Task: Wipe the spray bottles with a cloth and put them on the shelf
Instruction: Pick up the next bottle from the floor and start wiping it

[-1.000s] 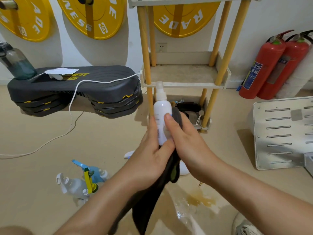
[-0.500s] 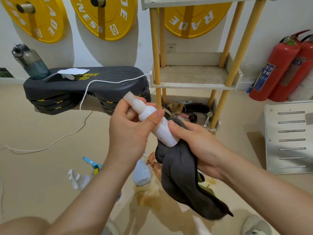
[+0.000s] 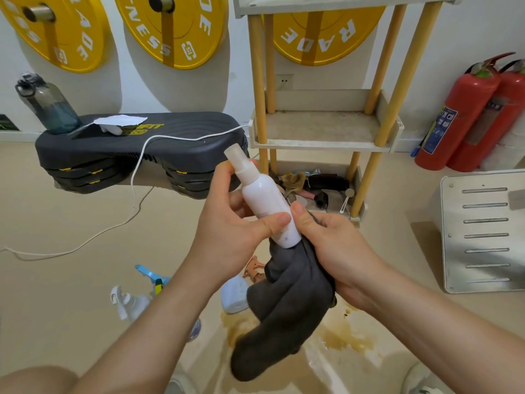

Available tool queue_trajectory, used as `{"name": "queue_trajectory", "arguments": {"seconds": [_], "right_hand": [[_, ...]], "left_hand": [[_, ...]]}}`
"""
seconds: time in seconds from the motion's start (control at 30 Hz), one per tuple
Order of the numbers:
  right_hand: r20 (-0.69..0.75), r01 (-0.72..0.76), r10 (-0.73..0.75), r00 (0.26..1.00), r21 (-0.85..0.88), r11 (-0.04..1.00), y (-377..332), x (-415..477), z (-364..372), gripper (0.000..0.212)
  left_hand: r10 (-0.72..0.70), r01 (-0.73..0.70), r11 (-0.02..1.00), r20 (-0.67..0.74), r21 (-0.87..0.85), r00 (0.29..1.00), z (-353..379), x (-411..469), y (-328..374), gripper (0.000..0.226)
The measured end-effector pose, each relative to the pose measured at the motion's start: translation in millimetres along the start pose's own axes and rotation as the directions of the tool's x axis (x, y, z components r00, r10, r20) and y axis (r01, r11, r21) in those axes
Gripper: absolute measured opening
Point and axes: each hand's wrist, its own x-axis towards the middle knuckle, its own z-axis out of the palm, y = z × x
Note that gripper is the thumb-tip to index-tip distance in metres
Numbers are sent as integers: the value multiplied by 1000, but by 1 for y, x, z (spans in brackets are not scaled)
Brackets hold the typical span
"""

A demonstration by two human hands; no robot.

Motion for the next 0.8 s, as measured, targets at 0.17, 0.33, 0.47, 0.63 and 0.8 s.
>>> {"name": "queue_trajectory", "arguments": {"seconds": [0.17,0.33,0.47,0.63,0.8], "right_hand": [[159,186,-165,973,-128,974,-7,-5,7,18],[239,441,-373,896,-555,705,-3,-2,4,47],[232,465,-503,832,-787,405,-2,2,-4,50],[276,469,-631,725,-869,159,0,-4,5,52],[368,407,-636,678,-909,-91,16,-3,12,73]], "left_hand": [[8,-4,1000,-209,20,978,11,0,1,51],[-219,198,967,-127,-164,967,11,-3,4,35],[-243,259,933,93,-252,966,-5,-1,7,32],[-252,204,944,-168,-259,953,-3,3,7,39],[-518,431,705,6,-563,855,12,-3,12,27]]}}
